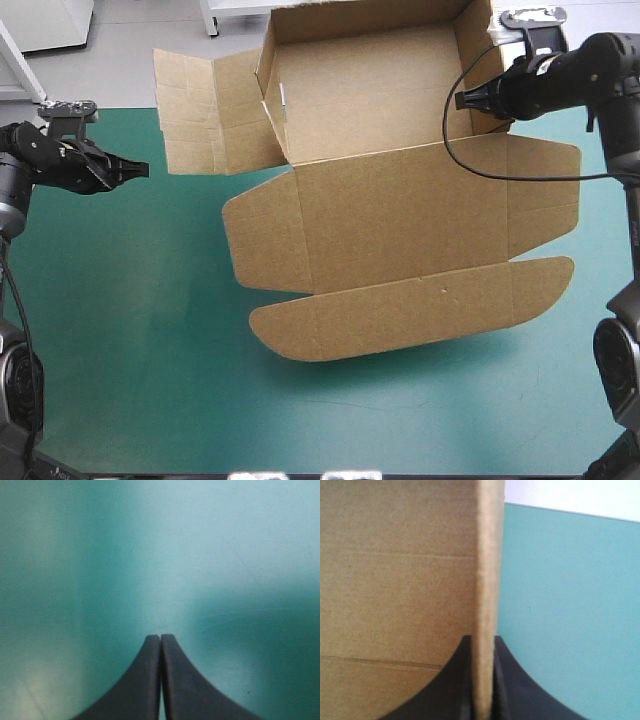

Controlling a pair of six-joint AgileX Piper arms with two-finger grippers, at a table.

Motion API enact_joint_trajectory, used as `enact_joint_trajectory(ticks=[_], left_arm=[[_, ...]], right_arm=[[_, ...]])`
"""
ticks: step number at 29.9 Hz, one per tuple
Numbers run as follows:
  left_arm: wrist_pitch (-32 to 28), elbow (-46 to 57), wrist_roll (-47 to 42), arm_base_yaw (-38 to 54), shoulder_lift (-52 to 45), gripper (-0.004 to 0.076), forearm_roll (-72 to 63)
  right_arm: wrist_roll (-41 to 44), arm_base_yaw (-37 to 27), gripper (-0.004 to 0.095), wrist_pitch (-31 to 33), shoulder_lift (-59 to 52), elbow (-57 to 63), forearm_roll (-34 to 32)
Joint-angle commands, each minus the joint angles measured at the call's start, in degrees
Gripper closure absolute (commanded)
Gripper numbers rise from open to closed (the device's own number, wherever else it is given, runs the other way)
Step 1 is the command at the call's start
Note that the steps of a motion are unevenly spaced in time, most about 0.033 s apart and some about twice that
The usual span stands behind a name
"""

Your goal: Fold the box

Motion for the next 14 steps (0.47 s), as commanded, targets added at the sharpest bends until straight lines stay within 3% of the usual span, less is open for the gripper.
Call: enact_joint_trajectory(ticks=[1,14], left_arm=[[-2.8,-1.7,2.8,0.0,-0.6,0.0732,-9.0],[2.8,-1.7,17.7,-0.1,0.5,0.0732,-40.1]], right_arm=[[-0.7,-0.9,0.0908,0.1,-6.5,-2.1,3.7],[-2.3,-0.6,0.0908,0.1,-9.2,-2.1,15.1]])
